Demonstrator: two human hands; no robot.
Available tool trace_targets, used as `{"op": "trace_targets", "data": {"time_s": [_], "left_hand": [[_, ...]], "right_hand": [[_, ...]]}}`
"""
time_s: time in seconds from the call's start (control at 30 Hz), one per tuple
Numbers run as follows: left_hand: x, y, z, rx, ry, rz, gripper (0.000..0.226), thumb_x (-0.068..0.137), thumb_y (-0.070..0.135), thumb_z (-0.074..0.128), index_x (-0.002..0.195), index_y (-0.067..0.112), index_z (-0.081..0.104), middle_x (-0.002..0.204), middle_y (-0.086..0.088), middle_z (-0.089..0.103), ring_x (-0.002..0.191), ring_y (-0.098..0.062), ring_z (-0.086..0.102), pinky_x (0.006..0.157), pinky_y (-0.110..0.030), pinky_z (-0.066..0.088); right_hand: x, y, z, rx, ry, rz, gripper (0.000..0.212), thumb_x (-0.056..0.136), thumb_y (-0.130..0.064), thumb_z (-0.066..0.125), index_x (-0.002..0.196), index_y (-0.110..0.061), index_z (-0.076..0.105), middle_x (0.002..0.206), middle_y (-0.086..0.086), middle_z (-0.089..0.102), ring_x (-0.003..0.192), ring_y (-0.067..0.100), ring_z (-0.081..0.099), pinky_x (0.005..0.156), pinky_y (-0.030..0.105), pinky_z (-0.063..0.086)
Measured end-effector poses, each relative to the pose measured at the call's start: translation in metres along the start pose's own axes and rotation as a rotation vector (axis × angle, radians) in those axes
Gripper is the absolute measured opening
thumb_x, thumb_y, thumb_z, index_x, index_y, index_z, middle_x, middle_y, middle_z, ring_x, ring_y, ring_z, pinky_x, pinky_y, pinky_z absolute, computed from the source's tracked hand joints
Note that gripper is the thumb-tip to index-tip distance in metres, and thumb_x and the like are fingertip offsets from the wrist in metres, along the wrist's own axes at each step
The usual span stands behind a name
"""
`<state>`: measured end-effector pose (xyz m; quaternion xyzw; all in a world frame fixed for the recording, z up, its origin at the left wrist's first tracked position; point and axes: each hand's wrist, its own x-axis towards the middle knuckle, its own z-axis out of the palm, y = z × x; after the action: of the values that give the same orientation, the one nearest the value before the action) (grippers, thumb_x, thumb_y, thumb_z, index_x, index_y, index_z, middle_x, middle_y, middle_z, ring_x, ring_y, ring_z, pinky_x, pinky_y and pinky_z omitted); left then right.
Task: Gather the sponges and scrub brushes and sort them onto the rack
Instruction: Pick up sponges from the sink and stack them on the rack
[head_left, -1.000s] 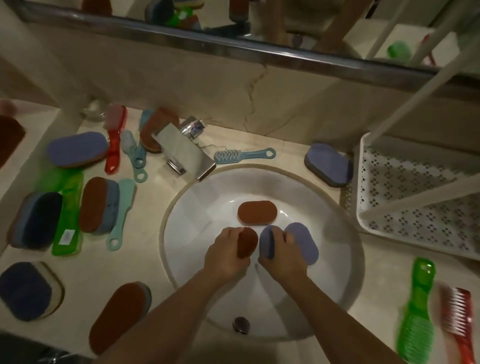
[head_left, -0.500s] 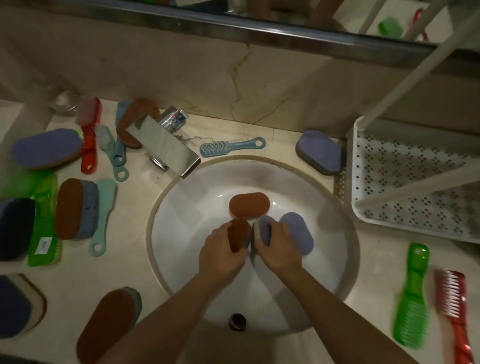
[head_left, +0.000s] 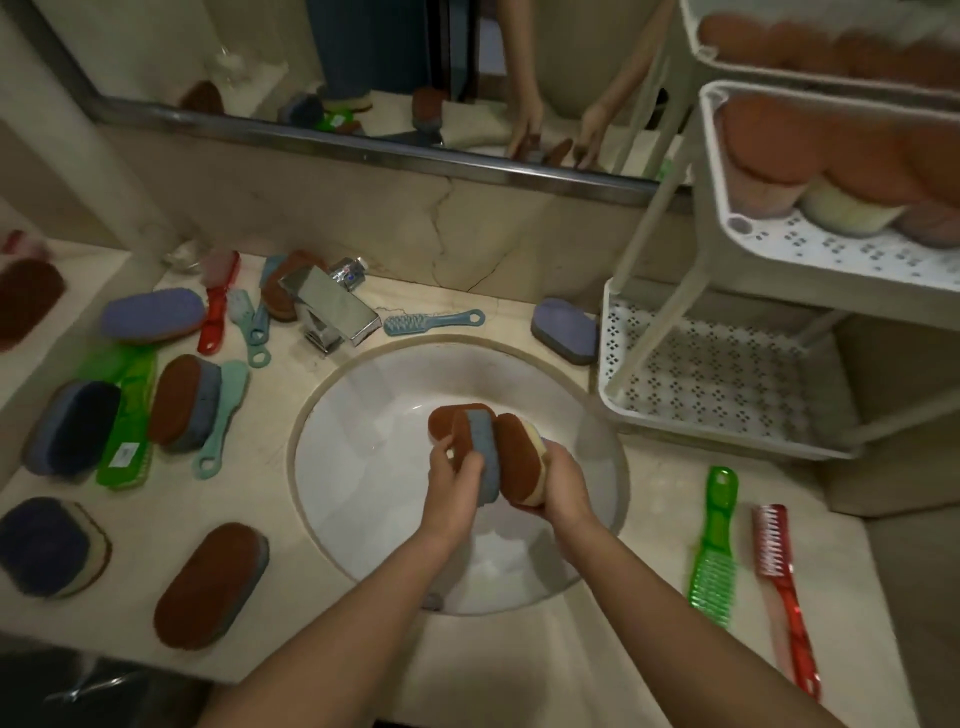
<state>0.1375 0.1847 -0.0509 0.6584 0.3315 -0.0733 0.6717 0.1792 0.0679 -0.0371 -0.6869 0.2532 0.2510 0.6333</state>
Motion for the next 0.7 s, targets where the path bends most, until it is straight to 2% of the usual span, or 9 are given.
{"op": "trace_targets", "data": {"time_s": [0.1, 0.2, 0.27, 0.33, 0.37, 0.47, 0.53, 0.6, 0.7], "left_hand": [[-0.024, 0.010, 0.012, -0.042, 0.010, 0.061, 0.049, 0.097, 0.025, 0.044, 0.144, 0.021, 0.027, 0.129, -0.005, 0.049, 0.113, -0.021, 0.053, 0.091, -0.033, 0.049], [-0.047, 0.019, 0.026, -0.088, 0.024, 0.105, 0.049, 0.097, 0.027, 0.047, 0.142, 0.023, 0.028, 0.122, -0.001, 0.050, 0.102, -0.012, 0.054, 0.092, -0.037, 0.051], [-0.063, 0.024, 0.037, -0.139, 0.034, 0.122, 0.047, 0.097, 0.028, 0.047, 0.140, 0.024, 0.029, 0.115, 0.001, 0.052, 0.097, -0.008, 0.056, 0.093, -0.046, 0.053], [-0.078, 0.027, 0.048, -0.200, 0.038, 0.130, 0.045, 0.097, 0.028, 0.048, 0.138, 0.023, 0.031, 0.108, 0.004, 0.054, 0.095, -0.013, 0.059, 0.090, -0.049, 0.054], [-0.085, 0.029, 0.053, -0.227, 0.039, 0.130, 0.046, 0.096, 0.028, 0.049, 0.139, 0.022, 0.031, 0.107, 0.005, 0.055, 0.096, -0.016, 0.060, 0.090, -0.050, 0.054], [-0.103, 0.032, 0.068, -0.269, 0.034, 0.137, 0.045, 0.095, 0.030, 0.049, 0.137, 0.023, 0.033, 0.106, 0.006, 0.056, 0.097, -0.018, 0.060, 0.086, -0.048, 0.055], [-0.114, 0.035, 0.077, -0.270, 0.025, 0.153, 0.037, 0.095, 0.030, 0.050, 0.129, 0.027, 0.034, 0.102, 0.008, 0.055, 0.091, -0.014, 0.060, 0.071, -0.038, 0.058], [-0.126, 0.039, 0.087, -0.256, -0.001, 0.195, 0.033, 0.095, 0.030, 0.050, 0.123, 0.032, 0.033, 0.100, 0.008, 0.055, 0.087, -0.011, 0.060, 0.059, -0.029, 0.055], [-0.142, 0.048, 0.102, -0.271, -0.063, 0.262, 0.031, 0.096, 0.026, 0.051, 0.123, 0.031, 0.035, 0.104, 0.005, 0.056, 0.088, -0.012, 0.062, 0.052, -0.024, 0.054]], "right_hand": [[-0.018, -0.005, -0.025, -0.115, 0.036, -0.184, 0.036, 0.097, -0.021, 0.033, 0.094, -0.024, 0.068, 0.105, 0.005, 0.071, 0.102, 0.024, 0.065, 0.096, 0.043, 0.050], [-0.032, -0.005, -0.049, -0.094, 0.056, -0.229, 0.034, 0.096, -0.015, 0.033, 0.115, -0.029, 0.057, 0.125, 0.007, 0.060, 0.116, 0.025, 0.057, 0.102, 0.048, 0.046], [-0.044, -0.004, -0.064, -0.079, 0.065, -0.298, 0.037, 0.096, -0.011, 0.036, 0.122, -0.030, 0.053, 0.120, 0.005, 0.060, 0.112, 0.023, 0.059, 0.098, 0.046, 0.049], [-0.058, -0.004, -0.079, -0.083, 0.072, -0.409, 0.036, 0.096, -0.006, 0.041, 0.123, -0.026, 0.055, 0.105, 0.000, 0.065, 0.097, 0.015, 0.063, 0.084, 0.032, 0.054], [-0.063, -0.004, -0.088, -0.105, 0.071, -0.458, 0.037, 0.094, -0.004, 0.043, 0.122, -0.024, 0.057, 0.103, 0.000, 0.066, 0.096, 0.014, 0.063, 0.081, 0.029, 0.054], [-0.077, -0.005, -0.113, -0.261, 0.104, -0.580, 0.038, 0.090, -0.003, 0.046, 0.114, -0.026, 0.064, 0.113, -0.005, 0.066, 0.104, 0.011, 0.061, 0.088, 0.034, 0.052], [-0.087, -0.008, -0.127, -0.324, 0.123, -0.605, 0.036, 0.089, -0.012, 0.043, 0.110, -0.031, 0.065, 0.108, -0.012, 0.067, 0.102, 0.009, 0.061, 0.087, 0.033, 0.051], [-0.098, -0.014, -0.139, -0.338, 0.140, -0.594, 0.029, 0.086, -0.031, 0.042, 0.106, -0.035, 0.062, 0.101, -0.014, 0.067, 0.097, 0.008, 0.062, 0.081, 0.032, 0.050], [-0.110, -0.021, -0.155, -0.386, 0.136, -0.583, 0.045, 0.067, -0.056, 0.050, 0.108, -0.041, 0.053, 0.104, -0.015, 0.065, 0.092, 0.006, 0.062, 0.080, 0.033, 0.052]]}}
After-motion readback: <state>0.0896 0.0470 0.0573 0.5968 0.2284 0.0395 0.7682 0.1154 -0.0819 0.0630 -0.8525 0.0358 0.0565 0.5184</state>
